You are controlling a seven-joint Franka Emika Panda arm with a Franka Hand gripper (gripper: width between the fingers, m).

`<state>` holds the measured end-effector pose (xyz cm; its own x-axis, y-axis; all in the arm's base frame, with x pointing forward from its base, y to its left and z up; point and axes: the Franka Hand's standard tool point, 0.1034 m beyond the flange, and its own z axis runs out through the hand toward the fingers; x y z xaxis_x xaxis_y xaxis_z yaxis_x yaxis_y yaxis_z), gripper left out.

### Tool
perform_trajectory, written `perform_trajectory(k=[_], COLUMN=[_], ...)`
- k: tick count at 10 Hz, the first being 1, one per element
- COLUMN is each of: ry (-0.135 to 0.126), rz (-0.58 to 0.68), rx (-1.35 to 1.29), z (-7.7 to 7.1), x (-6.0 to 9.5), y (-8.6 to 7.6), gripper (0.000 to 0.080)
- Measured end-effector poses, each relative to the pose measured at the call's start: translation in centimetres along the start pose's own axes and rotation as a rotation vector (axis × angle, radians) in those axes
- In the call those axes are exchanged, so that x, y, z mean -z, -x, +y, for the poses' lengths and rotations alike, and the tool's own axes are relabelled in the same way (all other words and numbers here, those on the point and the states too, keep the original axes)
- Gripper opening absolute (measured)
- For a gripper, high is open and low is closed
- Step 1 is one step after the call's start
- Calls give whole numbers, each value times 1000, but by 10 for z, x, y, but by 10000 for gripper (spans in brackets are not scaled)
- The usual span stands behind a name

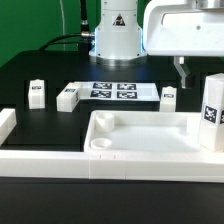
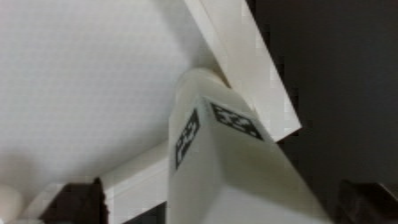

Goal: Assemble desk

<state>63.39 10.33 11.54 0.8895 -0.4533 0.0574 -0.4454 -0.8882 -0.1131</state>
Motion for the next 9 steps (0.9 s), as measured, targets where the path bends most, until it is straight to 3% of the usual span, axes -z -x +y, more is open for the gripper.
perform_trajectory(k=[9], ry=[22], rz=[-10], rx=[799], z=[-2], x=[2], y=[-4], gripper=[649])
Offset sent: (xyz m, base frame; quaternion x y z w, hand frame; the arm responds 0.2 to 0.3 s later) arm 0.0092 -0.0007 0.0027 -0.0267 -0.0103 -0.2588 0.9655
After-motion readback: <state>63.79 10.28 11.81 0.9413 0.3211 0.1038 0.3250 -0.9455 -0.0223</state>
